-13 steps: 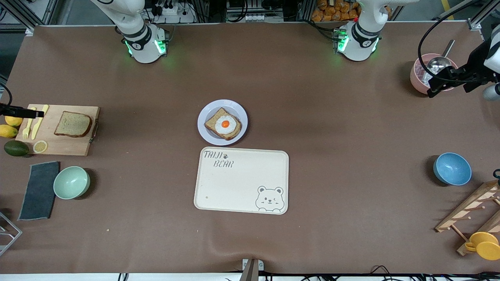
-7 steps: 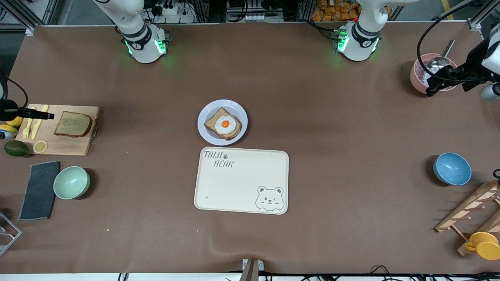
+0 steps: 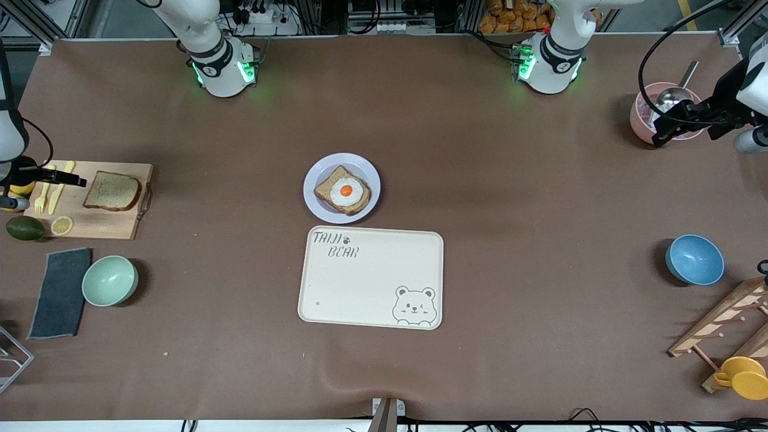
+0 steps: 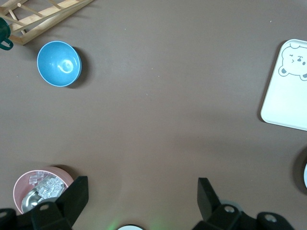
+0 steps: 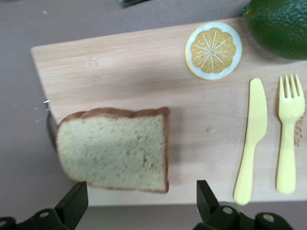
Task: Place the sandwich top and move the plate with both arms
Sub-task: 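Reach the right gripper down to the bread slice on the cutting board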
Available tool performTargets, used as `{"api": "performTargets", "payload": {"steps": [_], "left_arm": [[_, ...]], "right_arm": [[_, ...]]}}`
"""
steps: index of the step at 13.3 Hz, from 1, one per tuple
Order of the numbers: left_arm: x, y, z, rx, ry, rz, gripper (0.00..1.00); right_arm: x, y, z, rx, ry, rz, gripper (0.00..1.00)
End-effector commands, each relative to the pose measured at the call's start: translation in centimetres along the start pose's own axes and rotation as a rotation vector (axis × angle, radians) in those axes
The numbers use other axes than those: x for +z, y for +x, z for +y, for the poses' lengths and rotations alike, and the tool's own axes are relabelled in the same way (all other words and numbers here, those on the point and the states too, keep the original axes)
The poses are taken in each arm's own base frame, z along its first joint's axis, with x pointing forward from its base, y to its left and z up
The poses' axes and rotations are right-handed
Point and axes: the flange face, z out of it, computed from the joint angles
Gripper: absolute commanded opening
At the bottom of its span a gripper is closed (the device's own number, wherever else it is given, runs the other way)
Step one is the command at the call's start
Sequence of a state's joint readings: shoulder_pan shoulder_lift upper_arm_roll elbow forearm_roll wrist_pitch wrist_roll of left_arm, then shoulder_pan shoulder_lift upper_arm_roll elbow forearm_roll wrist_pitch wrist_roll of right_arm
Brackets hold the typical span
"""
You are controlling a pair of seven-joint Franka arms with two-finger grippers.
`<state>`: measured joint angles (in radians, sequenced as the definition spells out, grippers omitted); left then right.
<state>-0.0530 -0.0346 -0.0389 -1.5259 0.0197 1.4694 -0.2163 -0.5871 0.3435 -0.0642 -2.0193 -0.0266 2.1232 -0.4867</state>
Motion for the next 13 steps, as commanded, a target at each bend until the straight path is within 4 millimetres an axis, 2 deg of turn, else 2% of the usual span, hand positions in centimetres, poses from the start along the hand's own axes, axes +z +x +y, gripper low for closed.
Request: {"api": "performTargets", "payload": {"steps": [1, 6, 9, 13], "left_arm": [[-0.6, -0.7, 0.4, 0.004, -0.011, -0.007, 1.00], [-0.4, -0.6, 0.9, 0.014, -0.012, -0.011, 1.00], [0.0, -0.4, 1.5, 0.023, -0.052, -0.027, 1.00], [2.8, 1.0, 3.2, 0.035, -0.144, -0.070, 1.00]], "right_arm": [[2.4, 0.4, 0.8, -0.019, -0.001, -0.020, 1.00], [5.1, 0.4, 1.6, -0.059, 0.020, -0.046, 1.00], [5.8, 0.1, 2.1, -0.068, 0.028, -0.052, 1.00], [6.8, 0.0, 2.4, -0.078, 0.047, -0.063, 1.00]]}}
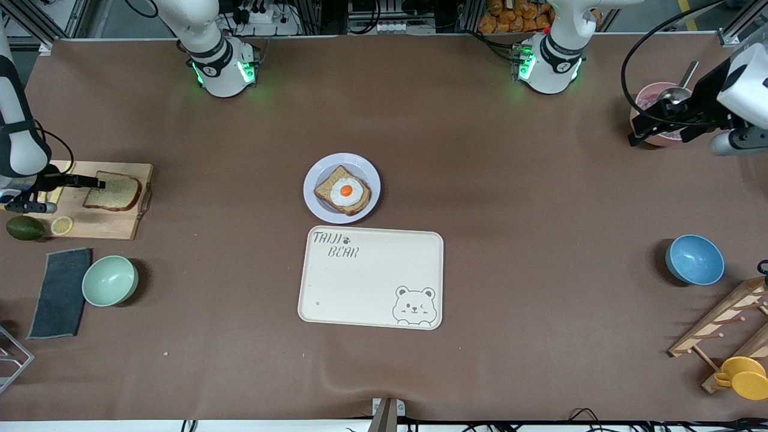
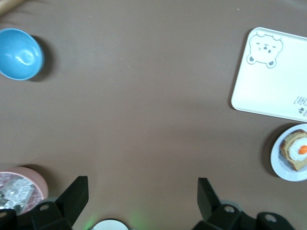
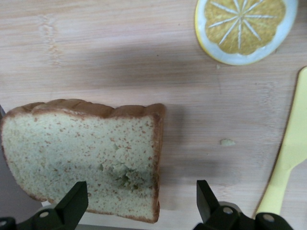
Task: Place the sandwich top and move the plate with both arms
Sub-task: 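Grasp the bread with the right gripper while the left gripper reaches the plate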
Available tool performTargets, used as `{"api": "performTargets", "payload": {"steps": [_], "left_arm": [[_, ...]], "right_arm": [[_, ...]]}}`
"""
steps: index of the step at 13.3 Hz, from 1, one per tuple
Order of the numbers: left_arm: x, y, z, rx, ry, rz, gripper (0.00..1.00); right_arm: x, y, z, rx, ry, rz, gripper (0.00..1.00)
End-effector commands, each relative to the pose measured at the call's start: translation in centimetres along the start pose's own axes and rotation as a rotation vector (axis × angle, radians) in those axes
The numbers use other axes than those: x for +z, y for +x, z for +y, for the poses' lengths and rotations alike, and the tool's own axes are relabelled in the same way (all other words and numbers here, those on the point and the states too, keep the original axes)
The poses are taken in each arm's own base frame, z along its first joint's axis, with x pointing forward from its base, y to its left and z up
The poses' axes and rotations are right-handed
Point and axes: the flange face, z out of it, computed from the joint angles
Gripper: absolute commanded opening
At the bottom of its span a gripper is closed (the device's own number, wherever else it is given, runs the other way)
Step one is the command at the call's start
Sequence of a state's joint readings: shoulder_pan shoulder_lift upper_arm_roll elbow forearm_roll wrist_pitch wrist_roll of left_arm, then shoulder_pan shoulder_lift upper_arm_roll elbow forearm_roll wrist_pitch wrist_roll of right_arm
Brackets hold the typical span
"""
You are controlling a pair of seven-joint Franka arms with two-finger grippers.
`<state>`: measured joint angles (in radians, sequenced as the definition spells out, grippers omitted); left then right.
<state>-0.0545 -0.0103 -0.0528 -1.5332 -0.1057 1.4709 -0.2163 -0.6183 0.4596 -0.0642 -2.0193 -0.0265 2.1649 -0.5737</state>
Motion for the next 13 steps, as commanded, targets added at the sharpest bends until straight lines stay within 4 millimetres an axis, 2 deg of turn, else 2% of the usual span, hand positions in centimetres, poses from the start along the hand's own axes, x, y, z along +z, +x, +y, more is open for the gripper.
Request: {"api": "performTargets", "payload": {"steps": [1, 4, 7, 10, 11, 13], "left_arm": [[2.3, 1.1, 1.1, 0.010, -0.055, -0.012, 1.00], [5.0, 1.8, 3.0, 0.028, -0.129, -0.018, 1.00], [8.7, 2.3, 6.3, 0.056, -0.187, -0.053, 1.00], [12.3, 1.5, 8.6, 0.078, -0.205, -0.077, 1.00], [13.5, 1.6, 8.8, 0.073, -0.214, -0.080, 1.00], [16.2, 1.3, 10.0, 0.042, -0.295, -0.091, 1.00]], "right_arm": [[0.4, 0.0, 0.6, -0.018, 0.007, -0.001, 1.00], [1.0, -0.3, 1.2, -0.013, 0.017, -0.006, 1.00], [0.9, -0.5, 1.6, -0.029, 0.015, 0.001, 1.00], [0.9, -0.7, 2.0, -0.048, 0.016, 0.004, 0.99], [0.8, -0.7, 2.2, -0.057, 0.010, 0.013, 0.83], [0.8, -0.7, 2.2, -0.060, 0.009, 0.015, 0.40]]}}
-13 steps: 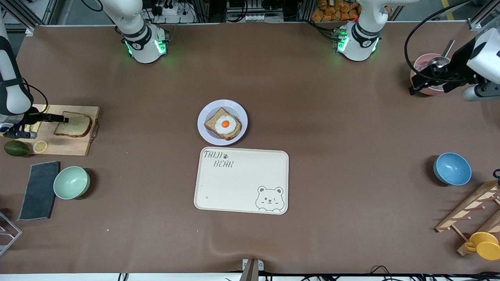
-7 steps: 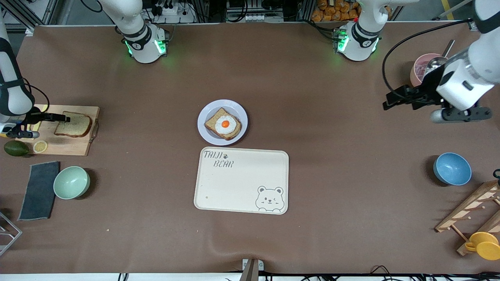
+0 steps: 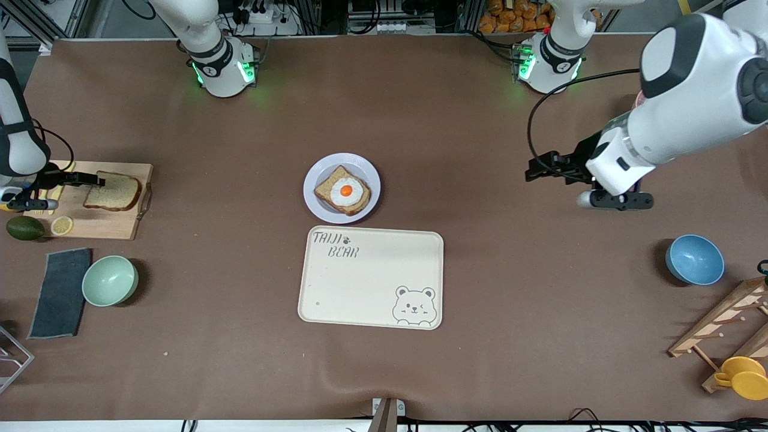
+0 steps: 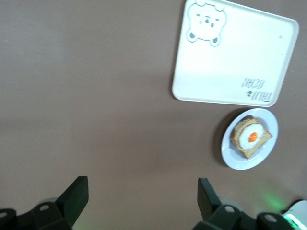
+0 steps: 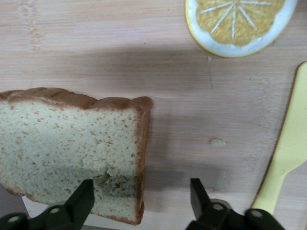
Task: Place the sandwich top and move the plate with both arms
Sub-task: 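Grasp the bread with the right gripper while the left gripper reaches the plate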
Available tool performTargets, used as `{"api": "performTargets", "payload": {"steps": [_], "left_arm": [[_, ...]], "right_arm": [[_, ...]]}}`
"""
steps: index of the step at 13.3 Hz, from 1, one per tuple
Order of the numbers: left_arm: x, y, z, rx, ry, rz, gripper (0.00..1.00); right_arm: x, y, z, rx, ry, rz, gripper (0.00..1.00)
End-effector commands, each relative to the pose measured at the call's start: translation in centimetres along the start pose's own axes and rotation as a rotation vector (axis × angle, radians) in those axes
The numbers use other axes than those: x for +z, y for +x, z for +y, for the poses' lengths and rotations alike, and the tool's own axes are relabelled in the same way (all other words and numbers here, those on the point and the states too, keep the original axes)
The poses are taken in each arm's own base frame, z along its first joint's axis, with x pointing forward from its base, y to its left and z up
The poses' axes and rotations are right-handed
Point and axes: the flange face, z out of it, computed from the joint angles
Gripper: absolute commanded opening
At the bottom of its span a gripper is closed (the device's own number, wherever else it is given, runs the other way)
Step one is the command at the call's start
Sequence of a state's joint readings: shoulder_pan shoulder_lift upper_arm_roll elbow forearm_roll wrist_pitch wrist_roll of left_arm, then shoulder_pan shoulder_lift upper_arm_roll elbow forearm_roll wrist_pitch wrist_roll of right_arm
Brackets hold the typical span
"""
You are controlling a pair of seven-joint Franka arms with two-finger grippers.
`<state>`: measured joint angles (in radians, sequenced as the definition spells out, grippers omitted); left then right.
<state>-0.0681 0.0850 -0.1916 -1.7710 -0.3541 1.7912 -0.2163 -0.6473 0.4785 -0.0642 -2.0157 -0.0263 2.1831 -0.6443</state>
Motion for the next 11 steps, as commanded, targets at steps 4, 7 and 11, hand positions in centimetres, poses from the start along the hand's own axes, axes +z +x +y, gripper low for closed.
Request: {"api": "performTargets", "payload": {"steps": [4, 7, 11], "left_arm": [[7.2, -0.9, 1.1, -0.037, -0.140, -0.043, 1.00], [10.4, -0.5, 0.9, -0.081, -0.235, -0.087, 1.00], [14.6, 1.0, 0.6, -0.082, -0.317, -0.115, 1.00]], "right_arm": [[0.4, -0.1, 0.8, -0.006, 0.011, 0.014, 0.00], [0.4, 0.0, 0.8, -0.004, 0.014, 0.019, 0.00], [0.2, 0.1, 0.6, -0.027, 0.014, 0.017, 0.00]]}}
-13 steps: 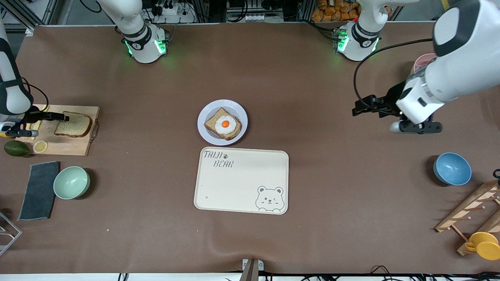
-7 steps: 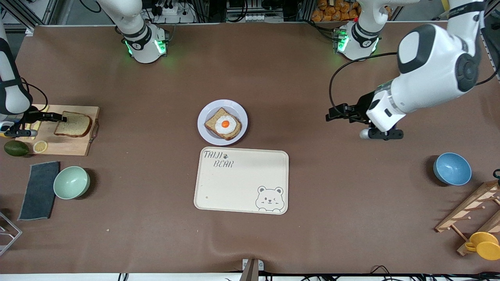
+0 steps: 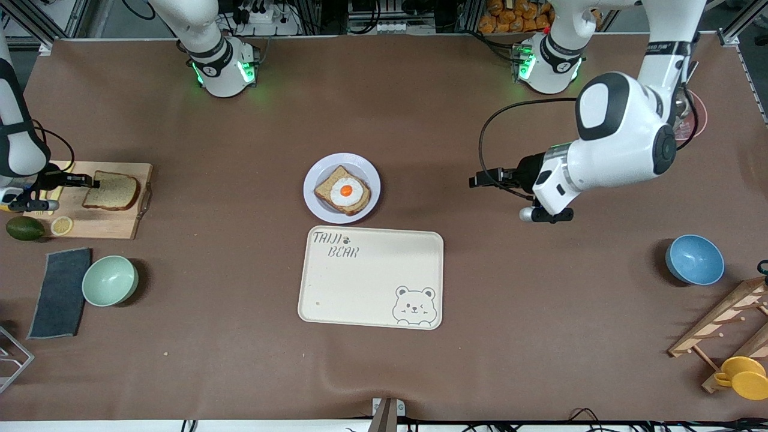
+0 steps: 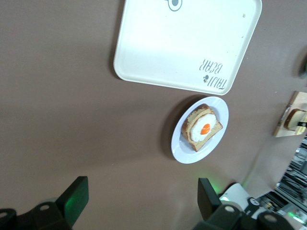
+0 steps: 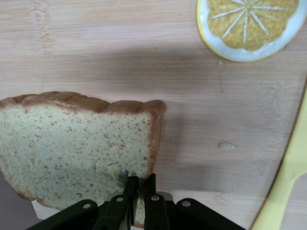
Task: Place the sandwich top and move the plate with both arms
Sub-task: 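Grasp the bread with the right gripper while the left gripper reaches the plate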
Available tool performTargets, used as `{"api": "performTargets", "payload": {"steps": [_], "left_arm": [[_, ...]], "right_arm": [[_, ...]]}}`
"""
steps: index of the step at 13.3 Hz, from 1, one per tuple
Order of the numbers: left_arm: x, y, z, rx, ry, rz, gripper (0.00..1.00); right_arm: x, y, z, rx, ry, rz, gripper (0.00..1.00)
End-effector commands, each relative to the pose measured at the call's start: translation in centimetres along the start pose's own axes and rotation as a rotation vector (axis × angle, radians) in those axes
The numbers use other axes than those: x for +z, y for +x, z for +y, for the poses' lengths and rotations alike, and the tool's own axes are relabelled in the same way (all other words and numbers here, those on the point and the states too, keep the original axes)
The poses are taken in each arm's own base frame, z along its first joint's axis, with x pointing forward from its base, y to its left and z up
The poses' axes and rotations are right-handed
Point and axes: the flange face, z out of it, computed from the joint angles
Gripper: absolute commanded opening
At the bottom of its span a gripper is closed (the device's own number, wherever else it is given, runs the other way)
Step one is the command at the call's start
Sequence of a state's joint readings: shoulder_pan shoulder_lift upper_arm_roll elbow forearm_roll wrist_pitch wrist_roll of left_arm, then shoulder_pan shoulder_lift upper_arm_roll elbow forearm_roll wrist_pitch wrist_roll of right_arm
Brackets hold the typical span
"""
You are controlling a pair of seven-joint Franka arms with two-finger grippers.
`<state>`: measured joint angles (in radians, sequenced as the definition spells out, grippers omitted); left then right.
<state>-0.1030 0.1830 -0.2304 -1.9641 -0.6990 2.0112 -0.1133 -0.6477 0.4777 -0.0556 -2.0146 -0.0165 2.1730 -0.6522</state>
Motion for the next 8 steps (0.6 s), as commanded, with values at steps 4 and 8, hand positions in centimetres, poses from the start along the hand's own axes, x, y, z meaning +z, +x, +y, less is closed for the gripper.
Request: {"api": "performTargets", "payload": {"steps": [4, 8], "left_arm": [[4.5, 2.3, -2.6, 0.012, -0.059, -0.047, 1.00], [7.5, 3.2, -4.4, 0.008, -0.148, -0.070, 1.00]], "right_arm": [[0.2, 0.7, -0.3, -0.110, 0.000, 0.008, 0.00], [-3.6, 2.0, -3.3, -0.178, -0.011, -0.003, 0.00]]}}
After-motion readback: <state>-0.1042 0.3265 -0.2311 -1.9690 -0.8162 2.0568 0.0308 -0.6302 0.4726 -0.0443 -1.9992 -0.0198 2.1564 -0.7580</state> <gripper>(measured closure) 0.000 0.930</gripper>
